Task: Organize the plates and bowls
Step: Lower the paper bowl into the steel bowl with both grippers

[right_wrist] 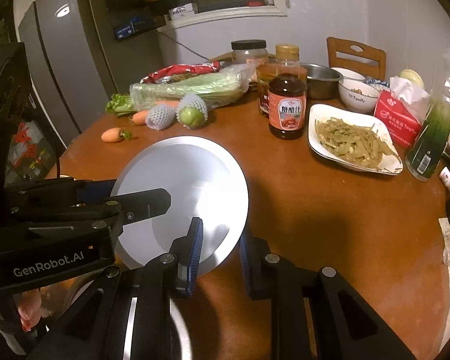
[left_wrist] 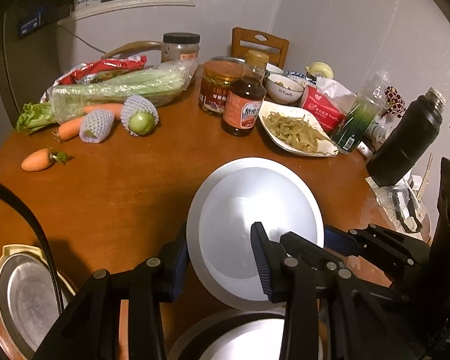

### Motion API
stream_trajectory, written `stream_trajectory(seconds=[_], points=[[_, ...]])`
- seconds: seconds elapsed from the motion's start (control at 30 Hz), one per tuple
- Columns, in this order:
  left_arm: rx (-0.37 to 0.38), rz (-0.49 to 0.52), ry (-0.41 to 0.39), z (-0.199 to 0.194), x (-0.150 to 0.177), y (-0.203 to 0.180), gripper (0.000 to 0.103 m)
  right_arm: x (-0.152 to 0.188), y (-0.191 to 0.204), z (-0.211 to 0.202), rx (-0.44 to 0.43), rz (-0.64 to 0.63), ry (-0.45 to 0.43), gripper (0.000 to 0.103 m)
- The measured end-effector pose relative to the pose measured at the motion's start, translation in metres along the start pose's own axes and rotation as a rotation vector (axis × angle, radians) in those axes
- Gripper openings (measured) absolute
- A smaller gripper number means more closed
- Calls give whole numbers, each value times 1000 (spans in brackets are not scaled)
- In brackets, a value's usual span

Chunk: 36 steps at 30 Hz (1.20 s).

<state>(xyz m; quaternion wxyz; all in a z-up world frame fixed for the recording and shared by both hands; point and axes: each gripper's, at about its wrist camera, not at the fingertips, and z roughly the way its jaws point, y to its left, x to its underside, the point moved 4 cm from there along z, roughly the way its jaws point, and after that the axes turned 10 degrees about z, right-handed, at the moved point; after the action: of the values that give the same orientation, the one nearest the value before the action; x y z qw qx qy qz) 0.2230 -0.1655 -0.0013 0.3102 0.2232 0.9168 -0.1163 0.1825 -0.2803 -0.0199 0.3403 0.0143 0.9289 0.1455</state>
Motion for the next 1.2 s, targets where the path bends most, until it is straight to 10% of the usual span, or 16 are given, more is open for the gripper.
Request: stream_trajectory(seconds=[1.2], points=[[-23,30,-118,-99,81,-23,40,69,58,-92,-37,-49,-124,24]])
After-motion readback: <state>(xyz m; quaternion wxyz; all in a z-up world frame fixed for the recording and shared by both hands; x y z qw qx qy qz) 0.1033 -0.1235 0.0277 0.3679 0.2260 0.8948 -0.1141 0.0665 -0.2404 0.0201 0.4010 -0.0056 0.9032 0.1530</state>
